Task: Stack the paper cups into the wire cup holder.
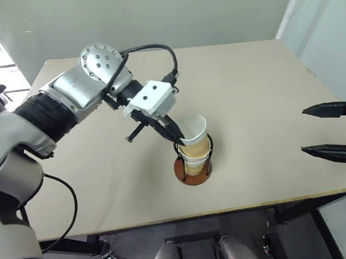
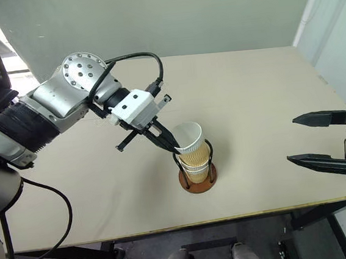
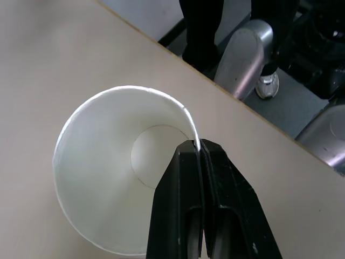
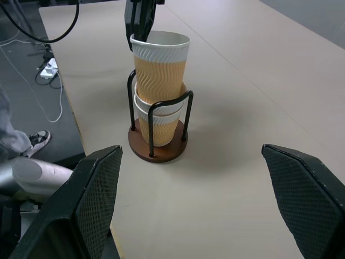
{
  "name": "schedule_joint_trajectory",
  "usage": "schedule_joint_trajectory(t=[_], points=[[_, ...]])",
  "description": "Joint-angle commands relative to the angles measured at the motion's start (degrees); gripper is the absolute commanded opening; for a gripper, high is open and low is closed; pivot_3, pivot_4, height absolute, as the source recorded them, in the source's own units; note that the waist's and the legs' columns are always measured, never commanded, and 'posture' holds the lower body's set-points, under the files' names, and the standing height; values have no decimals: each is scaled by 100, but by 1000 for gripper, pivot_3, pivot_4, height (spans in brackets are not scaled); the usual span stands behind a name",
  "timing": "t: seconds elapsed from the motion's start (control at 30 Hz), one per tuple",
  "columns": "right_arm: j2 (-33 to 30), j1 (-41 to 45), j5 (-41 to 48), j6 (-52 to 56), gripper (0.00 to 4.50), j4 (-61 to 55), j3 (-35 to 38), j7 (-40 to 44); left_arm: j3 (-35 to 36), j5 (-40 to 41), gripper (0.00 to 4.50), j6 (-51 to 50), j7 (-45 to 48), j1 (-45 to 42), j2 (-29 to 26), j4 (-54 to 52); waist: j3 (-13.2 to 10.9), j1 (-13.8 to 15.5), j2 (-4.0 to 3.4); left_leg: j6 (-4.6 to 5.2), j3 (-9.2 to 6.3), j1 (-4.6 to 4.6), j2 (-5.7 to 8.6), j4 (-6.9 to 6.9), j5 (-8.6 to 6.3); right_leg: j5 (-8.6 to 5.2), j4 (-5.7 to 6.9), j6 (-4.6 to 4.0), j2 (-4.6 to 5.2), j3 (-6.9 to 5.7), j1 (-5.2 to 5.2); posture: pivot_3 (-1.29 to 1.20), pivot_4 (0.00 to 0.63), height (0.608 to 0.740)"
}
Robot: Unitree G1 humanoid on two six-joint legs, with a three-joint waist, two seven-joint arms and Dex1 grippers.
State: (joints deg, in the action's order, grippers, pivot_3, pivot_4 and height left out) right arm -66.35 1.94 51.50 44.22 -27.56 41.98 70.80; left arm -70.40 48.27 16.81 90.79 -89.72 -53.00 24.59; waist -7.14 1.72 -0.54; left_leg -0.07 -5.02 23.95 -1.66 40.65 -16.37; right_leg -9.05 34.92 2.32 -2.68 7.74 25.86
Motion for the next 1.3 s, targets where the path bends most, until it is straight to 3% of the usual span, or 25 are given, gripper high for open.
schedule_joint_trajectory(t=[0.03, 0.27, 0.43, 0.7, 0.8, 1.0, 1.1, 1.3], points=[[-135, 26, 21, 5, 4232, -70, 273, 20, 105, -78, 52, 120, 171, -59, 36, 86, 0, 0, 0, 0, 0, 0, -1, 0, 0, 0, 0, 0, 0, 1, 0, 0, 150, 740], [-157, 74, 25, -19, 4232, -23, 166, 24, 134, -175, 52, 118, 171, -43, 96, 173, 0, 2, 0, 2, 6, 0, 0, 0, -1, 1, -1, 2, 1, 2, 0, 0, 150, 740], [-180, 196, 11, -99, 4232, 40, -51, 26, 201, -206, 1613, 109, 171, -25, 128, 172, 0, 0, 0, 4, 8, 0, -2, 0, -2, 2, -1, 4, 1, 5, 1, 0, 150, 740], [-230, 404, -79, -256, 4232, 296, -361, 140, 594, -308, 4462, 65, 171, 66, 160, 302, 0, 0, 0, 5, 16, 0, -2, 2, -2, 4, -1, 8, 2, 8, 2, 0, 150, 740], [-243, 654, -174, -448, 4232, 567, -763, 269, 1011, -381, 4462, -140, 171, 186, 10, 370, 0, -11, 0, 5, 18, 0, -3, 3, -2, 6, -1, 10, 2, 9, 3, 0, 150, 740], [-250, 1240, -403, -776, 4232, 1135, -1588, 662, 2227, -127, 4462, -1188, 171, 827, -811, 155, 2, -93, -5, 5, 21, -4, -10, 0, -2, 9, 5, 13, -4, 12, 13, 0, 150, 740], [-281, 1412, -535, -873, 4232, 1430, -1897, 927, 3121, -243, 4462, -1648, 171, 1744, -1515, -15, 9, -131, -19, 3, 24, -5, -12, -5, 0, 9, 10, 12, -3, 15, 19, 0, 150, 740], [-189, 1983, -823, -1066, 4232, 1903, -2486, 1172, 4884, -346, 4462, -2544, -325, 3704, -2219, -586, 10, -157, -19, -11, 33, -18, -13, -16, 17, -11, 28, -21, -5, 19, 27, 0, 150, 740]])
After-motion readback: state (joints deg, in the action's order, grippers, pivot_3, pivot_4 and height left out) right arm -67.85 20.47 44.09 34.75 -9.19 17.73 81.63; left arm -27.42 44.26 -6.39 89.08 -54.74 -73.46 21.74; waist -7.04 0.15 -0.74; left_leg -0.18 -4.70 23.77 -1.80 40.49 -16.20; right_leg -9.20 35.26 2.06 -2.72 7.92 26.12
